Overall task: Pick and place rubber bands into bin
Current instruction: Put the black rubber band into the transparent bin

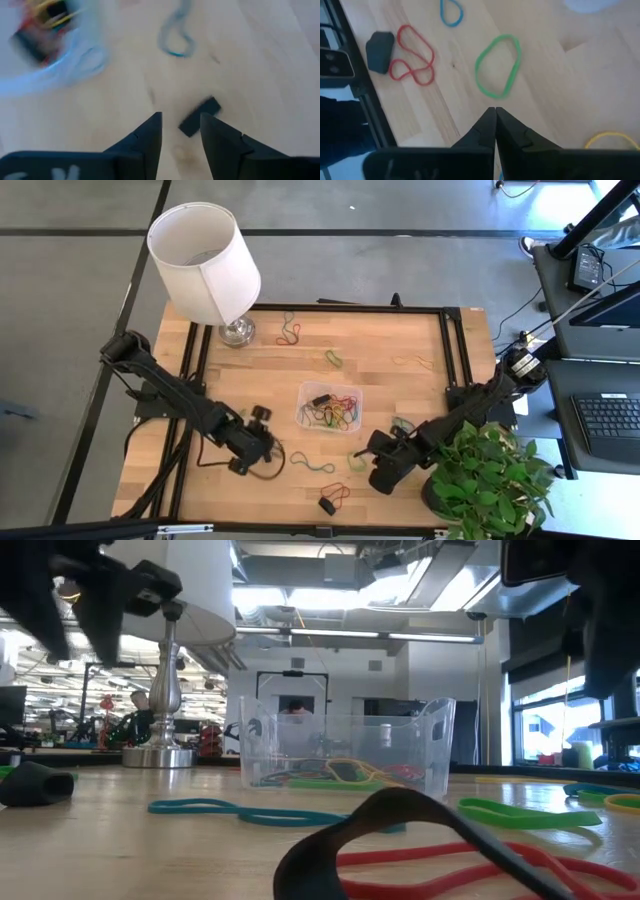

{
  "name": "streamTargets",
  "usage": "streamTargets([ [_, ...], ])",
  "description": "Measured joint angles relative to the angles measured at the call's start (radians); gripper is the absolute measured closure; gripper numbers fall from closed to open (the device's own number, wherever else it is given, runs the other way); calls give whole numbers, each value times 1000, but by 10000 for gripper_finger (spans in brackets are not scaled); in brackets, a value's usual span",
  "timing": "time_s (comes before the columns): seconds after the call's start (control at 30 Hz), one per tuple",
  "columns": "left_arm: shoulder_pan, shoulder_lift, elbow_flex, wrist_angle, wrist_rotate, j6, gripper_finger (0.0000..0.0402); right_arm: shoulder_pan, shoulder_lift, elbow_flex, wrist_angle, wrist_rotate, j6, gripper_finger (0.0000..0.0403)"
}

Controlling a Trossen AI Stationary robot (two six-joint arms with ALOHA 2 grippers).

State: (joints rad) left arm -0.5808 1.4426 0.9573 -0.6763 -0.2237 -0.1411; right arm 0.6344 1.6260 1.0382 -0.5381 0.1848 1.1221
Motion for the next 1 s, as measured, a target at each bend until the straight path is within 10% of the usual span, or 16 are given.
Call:
streamTargets([
  [0.3, 0, 159, 0, 55, 167, 359, 279, -17, 0, 0, 8, 1, -3, 389],
  [0.63, 3, 345, 8, 140, 143, 368, 285, -17, 0, 0, 5, 0, -82, 389],
  [1.0, 36, 265, 147, 5, 168, 262, 393, -17, 0, 0, 5, 0, -245, 389],
])
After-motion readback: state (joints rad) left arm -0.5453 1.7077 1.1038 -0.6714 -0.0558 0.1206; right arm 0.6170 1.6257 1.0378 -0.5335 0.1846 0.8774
